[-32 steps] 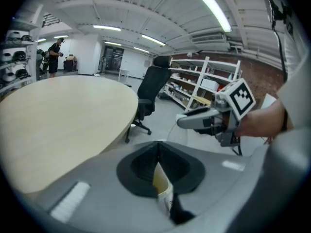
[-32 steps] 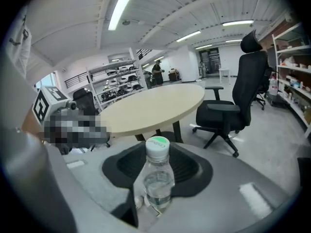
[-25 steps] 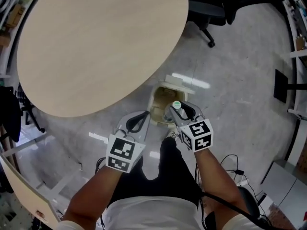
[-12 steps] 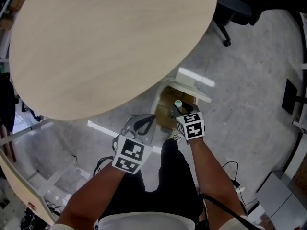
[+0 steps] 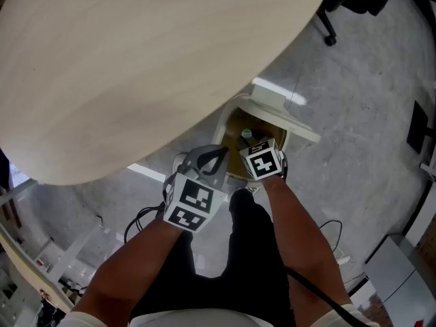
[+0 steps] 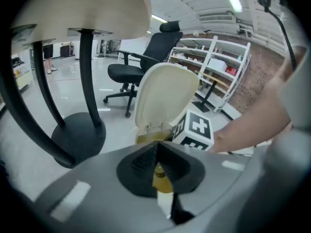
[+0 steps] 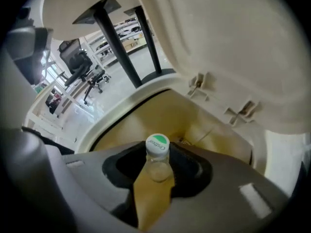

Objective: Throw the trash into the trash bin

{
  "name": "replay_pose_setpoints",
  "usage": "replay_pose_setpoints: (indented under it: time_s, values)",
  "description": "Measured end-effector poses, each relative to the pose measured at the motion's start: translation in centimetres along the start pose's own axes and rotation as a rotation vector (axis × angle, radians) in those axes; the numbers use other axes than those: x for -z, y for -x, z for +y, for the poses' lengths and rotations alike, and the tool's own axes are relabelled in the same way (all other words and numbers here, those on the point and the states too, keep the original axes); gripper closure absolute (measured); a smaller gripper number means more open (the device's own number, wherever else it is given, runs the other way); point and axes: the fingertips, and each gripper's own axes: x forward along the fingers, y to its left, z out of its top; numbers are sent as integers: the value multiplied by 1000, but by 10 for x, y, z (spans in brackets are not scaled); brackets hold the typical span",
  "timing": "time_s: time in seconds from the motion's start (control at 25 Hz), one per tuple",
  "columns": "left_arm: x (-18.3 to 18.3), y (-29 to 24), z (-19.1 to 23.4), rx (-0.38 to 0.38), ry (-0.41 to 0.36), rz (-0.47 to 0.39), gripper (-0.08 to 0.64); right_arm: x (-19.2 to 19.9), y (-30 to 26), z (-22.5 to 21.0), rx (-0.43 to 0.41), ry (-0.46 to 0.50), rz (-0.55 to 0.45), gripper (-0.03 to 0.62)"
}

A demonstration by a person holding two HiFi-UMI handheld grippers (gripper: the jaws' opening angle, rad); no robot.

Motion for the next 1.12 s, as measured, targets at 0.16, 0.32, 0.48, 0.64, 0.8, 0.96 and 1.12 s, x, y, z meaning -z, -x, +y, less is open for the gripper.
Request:
replay_pose_setpoints:
  time_s: [0.16, 0.32, 0.48, 0.64, 0.8, 0.96, 1.12]
  values:
    - [13, -6, 10, -8, -8, 23, 552, 4, -22, 7, -7, 51, 52, 442]
    - [26, -6, 16, -19, -9, 47, 552, 6, -35, 3, 11, 9, 66, 441]
    - [30, -9, 21, -20, -12, 61, 552, 0, -34, 1, 16, -20, 36, 388]
    - [30, -6, 14, -10, -2, 71, 552, 5, -18, 10, 1, 2, 38, 387]
    - [21, 11, 1, 16, -28, 75, 552, 1, 10, 25, -18, 10, 14, 388]
    - [7, 37, -24, 43, -44, 75, 552, 0, 56, 48, -33, 20, 1, 394]
    - [-14, 60, -40, 66, -123, 61, 552, 2, 99, 62, -21, 97, 17, 420]
